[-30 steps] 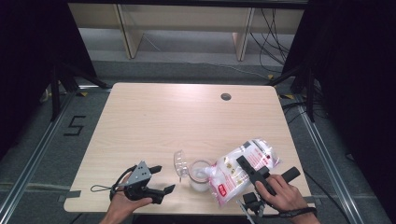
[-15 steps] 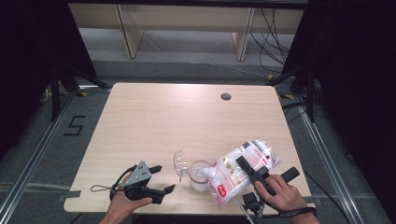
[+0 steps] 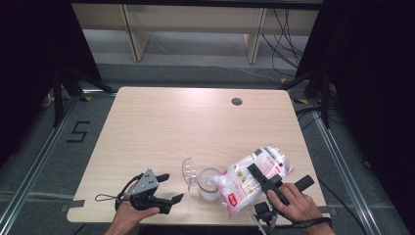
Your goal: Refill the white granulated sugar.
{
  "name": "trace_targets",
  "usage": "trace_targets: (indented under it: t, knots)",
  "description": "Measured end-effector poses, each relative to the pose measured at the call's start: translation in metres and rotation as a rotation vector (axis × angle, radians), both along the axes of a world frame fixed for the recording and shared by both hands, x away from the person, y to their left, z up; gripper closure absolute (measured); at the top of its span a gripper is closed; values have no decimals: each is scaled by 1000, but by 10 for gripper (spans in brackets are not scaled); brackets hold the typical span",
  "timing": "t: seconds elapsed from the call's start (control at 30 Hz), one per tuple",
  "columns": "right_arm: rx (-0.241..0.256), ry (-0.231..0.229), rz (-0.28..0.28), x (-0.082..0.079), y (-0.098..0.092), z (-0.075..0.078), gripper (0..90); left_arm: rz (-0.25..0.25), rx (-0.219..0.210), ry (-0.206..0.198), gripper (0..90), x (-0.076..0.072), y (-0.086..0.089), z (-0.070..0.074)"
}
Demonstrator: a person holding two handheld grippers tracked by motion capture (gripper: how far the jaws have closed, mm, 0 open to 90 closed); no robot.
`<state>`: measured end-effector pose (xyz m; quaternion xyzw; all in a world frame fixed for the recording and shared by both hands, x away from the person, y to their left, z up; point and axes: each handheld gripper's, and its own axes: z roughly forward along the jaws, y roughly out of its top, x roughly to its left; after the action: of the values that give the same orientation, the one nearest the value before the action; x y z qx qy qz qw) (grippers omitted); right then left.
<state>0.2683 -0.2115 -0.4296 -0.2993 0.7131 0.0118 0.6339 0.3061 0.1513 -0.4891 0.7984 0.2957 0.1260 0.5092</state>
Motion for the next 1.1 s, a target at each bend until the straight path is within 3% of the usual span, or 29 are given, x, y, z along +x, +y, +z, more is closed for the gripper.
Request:
trace_targets:
  t: [0.77, 0.83, 0.9, 1.1]
  knots:
    - [-6, 6, 1, 0, 0, -1, 683, 1, -6, 4, 161, 0, 0, 0]
    - [-9, 5, 1, 0, 0, 0, 683, 13, -18, 19, 161, -1, -1, -1]
    - [-13, 2, 4, 0, 1, 0, 683, -1, -5, 2, 161, 0, 0, 0]
    - [-1, 4, 0, 0, 0, 0, 684, 4, -6, 5, 161, 0, 0, 0]
